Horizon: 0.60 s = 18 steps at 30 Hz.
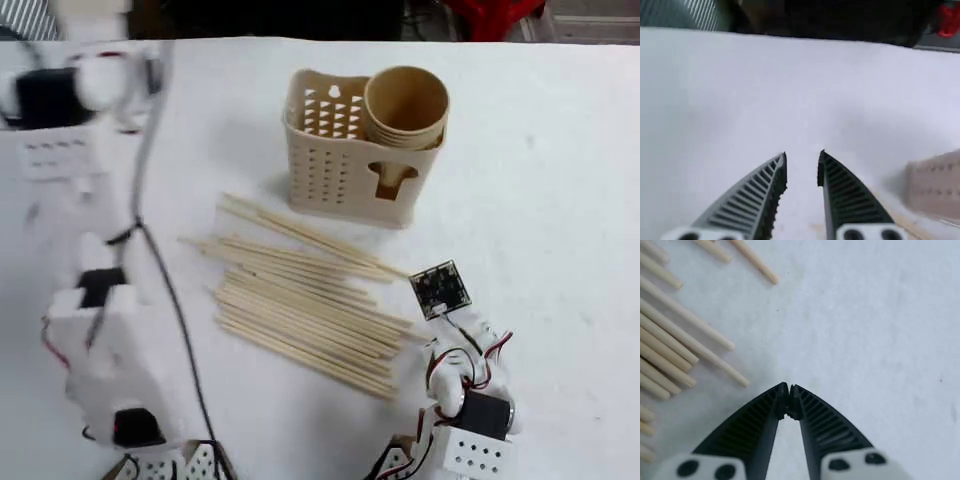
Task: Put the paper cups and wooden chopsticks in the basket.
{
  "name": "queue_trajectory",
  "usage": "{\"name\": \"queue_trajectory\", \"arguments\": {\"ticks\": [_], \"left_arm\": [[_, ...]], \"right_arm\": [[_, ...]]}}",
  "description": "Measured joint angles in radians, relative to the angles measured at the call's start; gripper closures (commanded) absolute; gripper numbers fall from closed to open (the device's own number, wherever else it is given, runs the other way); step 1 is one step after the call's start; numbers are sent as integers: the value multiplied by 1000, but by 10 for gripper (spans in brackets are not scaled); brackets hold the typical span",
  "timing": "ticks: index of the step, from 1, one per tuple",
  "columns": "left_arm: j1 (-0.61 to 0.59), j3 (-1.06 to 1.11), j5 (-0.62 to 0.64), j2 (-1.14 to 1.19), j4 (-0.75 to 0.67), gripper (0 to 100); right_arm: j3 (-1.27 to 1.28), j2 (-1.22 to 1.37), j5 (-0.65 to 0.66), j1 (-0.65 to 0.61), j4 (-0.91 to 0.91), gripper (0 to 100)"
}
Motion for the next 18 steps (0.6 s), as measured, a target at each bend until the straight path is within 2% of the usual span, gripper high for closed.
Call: {"name": "queue_trajectory", "arguments": {"ticks": [4, 10, 14, 18], "left_arm": [[-138, 259, -48, -124, 3, 880], [-158, 804, -135, -489, -28, 878], [-153, 1258, -138, -776, -238, 879], [-129, 1761, -138, -947, -583, 880]], "right_arm": [[0, 0, 0, 0, 0, 981], [-20, 0, 0, 0, -3, 980], [-92, 0, 0, 0, -2, 980], [-229, 64, 0, -18, 23, 980]]}}
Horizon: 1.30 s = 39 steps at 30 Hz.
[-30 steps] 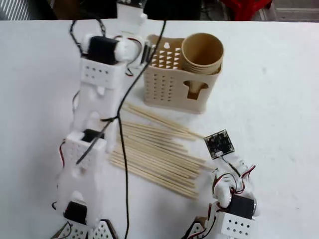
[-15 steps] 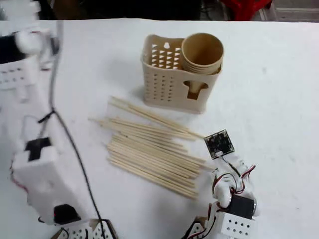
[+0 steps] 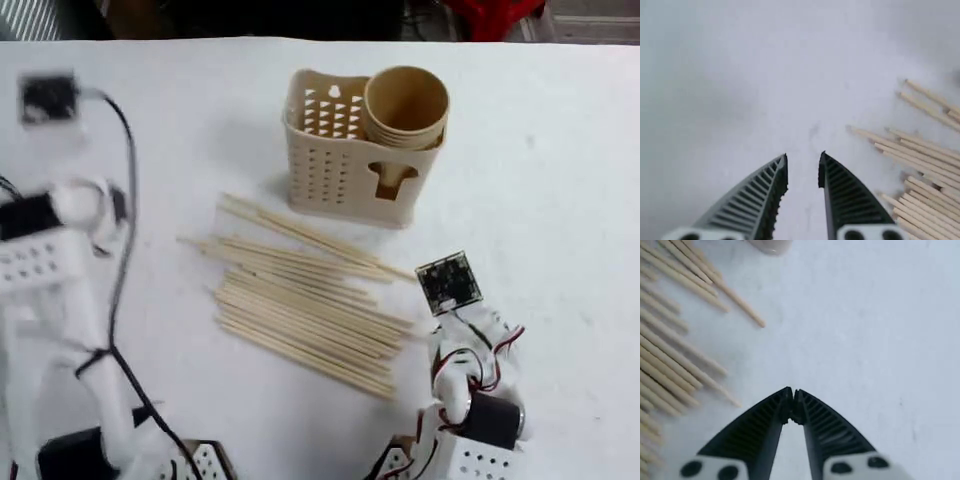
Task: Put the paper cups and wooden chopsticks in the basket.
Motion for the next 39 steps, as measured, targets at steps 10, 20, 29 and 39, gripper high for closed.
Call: {"name": "queue_trajectory", "arguments": {"ticks": [10, 20, 29, 39], "left_arm": [[-2, 404, 32, 118, -497, 880], [-40, 347, 41, 347, -537, 878], [-40, 338, 41, 356, -540, 877], [-38, 338, 44, 356, -540, 877]], "right_arm": [[-393, 621, 0, -503, 58, 980], [-479, 1134, 0, -1019, -184, 879], [-480, 1359, 5, -1031, -419, 908], [-505, 1528, 5, -999, -548, 968]]}}
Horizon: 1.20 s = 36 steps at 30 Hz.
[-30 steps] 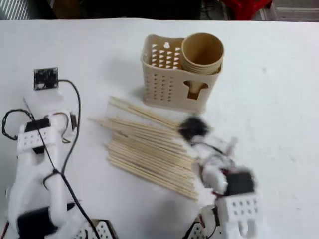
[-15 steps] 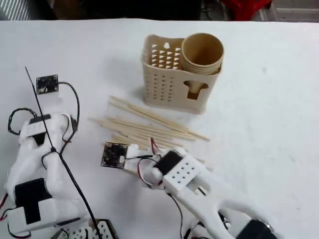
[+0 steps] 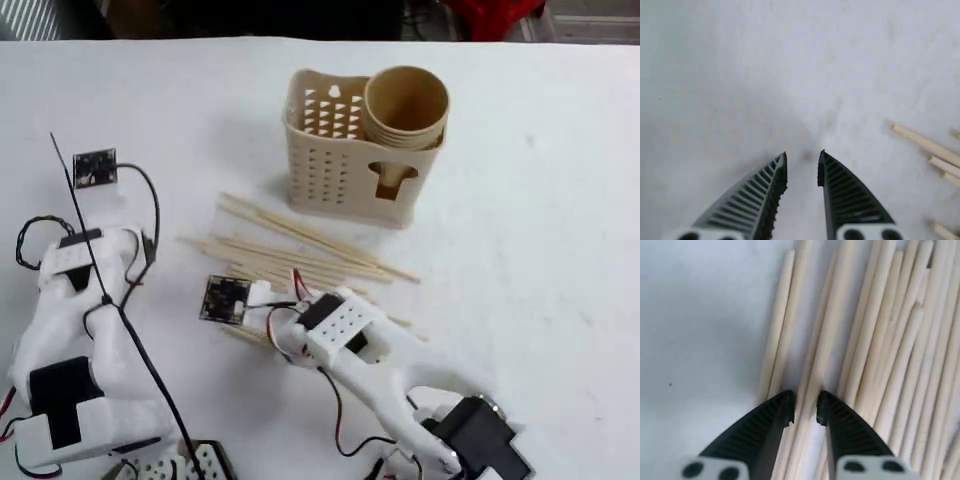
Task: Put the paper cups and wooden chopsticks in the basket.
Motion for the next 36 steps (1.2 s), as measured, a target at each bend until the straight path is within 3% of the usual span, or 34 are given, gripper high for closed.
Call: {"name": "queue_trajectory", "arguments": {"ticks": [9, 24, 36], "left_arm": [[0, 0, 0, 0, 0, 877], [0, 0, 0, 0, 0, 877], [0, 0, 0, 0, 0, 877]], "right_arm": [[-2, -20, -21, 32, -2, 983], [-5, -361, -92, 55, 143, 983], [-514, -494, -391, 279, 98, 983]]}}
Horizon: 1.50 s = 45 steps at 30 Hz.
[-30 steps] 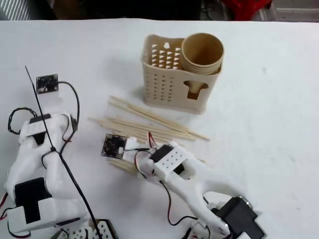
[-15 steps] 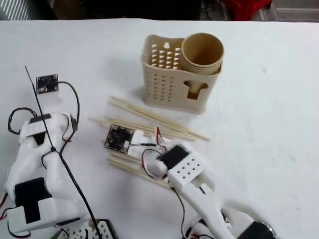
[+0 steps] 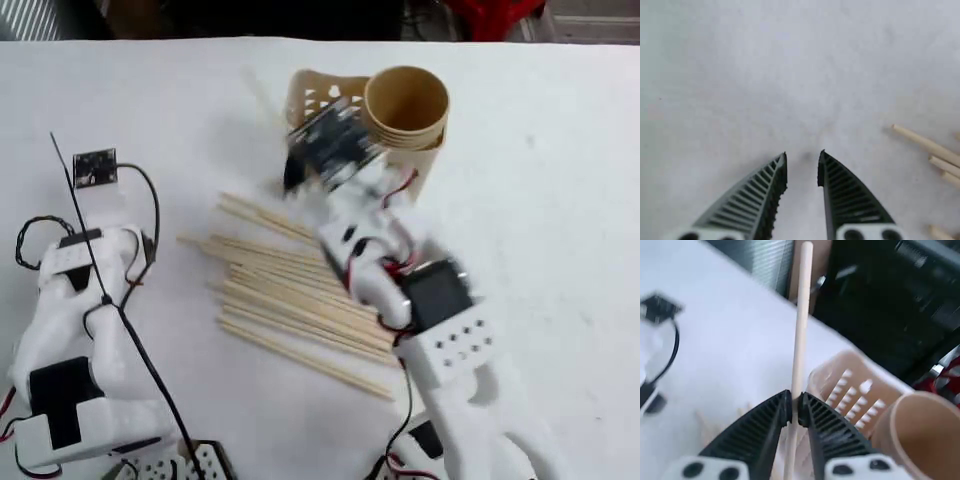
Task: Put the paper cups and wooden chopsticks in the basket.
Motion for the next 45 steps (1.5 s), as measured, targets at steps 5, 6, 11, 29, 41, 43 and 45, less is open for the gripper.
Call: {"name": "queue_trajectory", "arguments": {"ticks": [5, 6, 11, 29, 41, 43, 45], "left_arm": [[0, 0, 0, 0, 0, 877], [0, 0, 0, 0, 0, 877], [0, 0, 0, 0, 0, 877], [2, 0, 0, 0, 0, 877], [2, 0, 0, 0, 0, 877], [2, 0, 0, 0, 0, 877], [2, 0, 0, 0, 0, 877]], "right_arm": [[-198, 107, -100, 48, -155, 966], [-218, 140, -115, 54, -196, 964], [-245, 292, -132, 66, -407, 981], [-100, 384, -135, 133, -812, 981], [15, 384, -74, 140, -898, 850], [15, 382, -74, 140, -875, 817], [15, 359, -74, 140, -809, 817]]}}
